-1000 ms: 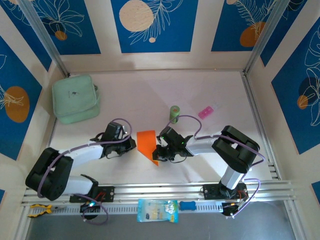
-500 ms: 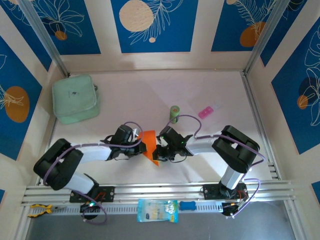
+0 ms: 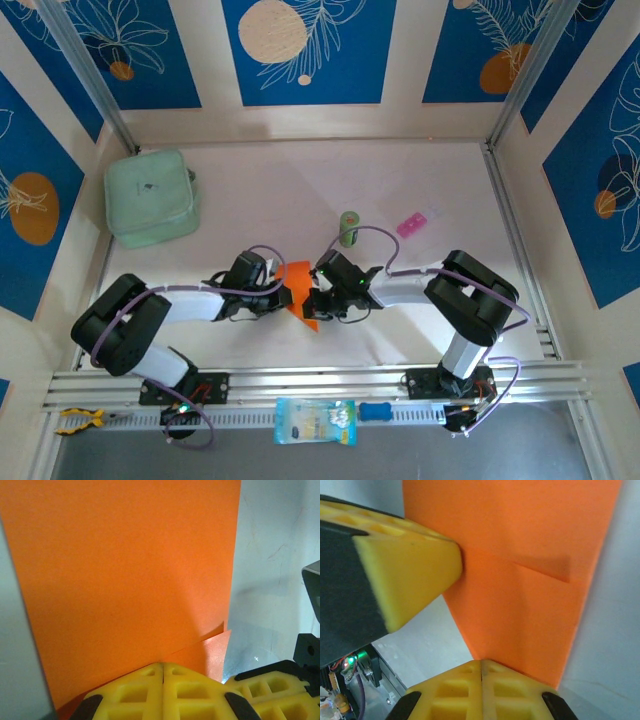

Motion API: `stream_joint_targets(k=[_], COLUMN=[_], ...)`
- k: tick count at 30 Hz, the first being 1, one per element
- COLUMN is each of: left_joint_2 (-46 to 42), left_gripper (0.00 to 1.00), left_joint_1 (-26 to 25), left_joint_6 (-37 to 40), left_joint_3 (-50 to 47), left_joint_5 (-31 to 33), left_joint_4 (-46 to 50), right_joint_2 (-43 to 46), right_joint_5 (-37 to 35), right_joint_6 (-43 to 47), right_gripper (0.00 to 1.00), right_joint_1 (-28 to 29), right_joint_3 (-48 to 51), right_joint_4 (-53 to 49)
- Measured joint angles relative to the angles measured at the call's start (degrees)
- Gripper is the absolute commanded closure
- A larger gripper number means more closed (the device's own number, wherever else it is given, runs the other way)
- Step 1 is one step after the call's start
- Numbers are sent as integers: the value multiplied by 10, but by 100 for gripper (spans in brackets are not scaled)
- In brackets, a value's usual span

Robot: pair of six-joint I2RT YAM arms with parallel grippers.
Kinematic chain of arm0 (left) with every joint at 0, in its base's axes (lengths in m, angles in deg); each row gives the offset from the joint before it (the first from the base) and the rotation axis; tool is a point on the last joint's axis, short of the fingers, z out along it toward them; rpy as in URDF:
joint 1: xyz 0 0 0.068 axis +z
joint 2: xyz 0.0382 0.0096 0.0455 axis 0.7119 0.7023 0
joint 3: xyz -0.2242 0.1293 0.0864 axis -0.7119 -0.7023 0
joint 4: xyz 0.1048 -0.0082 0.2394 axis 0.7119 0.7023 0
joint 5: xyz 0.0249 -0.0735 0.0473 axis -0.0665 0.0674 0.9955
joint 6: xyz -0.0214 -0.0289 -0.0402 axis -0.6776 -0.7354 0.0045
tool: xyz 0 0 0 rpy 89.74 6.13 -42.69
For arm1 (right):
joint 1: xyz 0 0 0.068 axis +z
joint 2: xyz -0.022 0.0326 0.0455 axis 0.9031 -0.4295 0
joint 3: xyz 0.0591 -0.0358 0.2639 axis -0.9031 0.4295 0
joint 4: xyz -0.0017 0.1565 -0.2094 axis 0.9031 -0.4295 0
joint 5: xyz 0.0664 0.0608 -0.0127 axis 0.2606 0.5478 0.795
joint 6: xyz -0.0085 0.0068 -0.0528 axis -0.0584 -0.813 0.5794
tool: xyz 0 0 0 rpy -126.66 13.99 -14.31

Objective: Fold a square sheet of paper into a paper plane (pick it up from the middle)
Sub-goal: Third fold the triangle at the center of the table.

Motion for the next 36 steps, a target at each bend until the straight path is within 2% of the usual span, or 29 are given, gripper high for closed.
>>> stream_joint_targets(k=[15, 26, 36], left_joint_2=[0, 0, 5], left_gripper=[100, 100, 100], left_joint_1=[2, 3, 4], left_joint_6=[3, 4, 3], left_joint_3=[2, 3, 6], left_joint_5=[2, 0, -7], left_joint_4=[6, 10, 7], right_joint_2=[-30, 73, 131], right_joint_5=[0, -11, -43], right_joint_6=[8, -9, -10], right_gripper=[94, 92, 91], right_joint_1=[9, 13, 20], right_joint_3=[-21, 109, 141], right_joint_4=[-1, 47, 14])
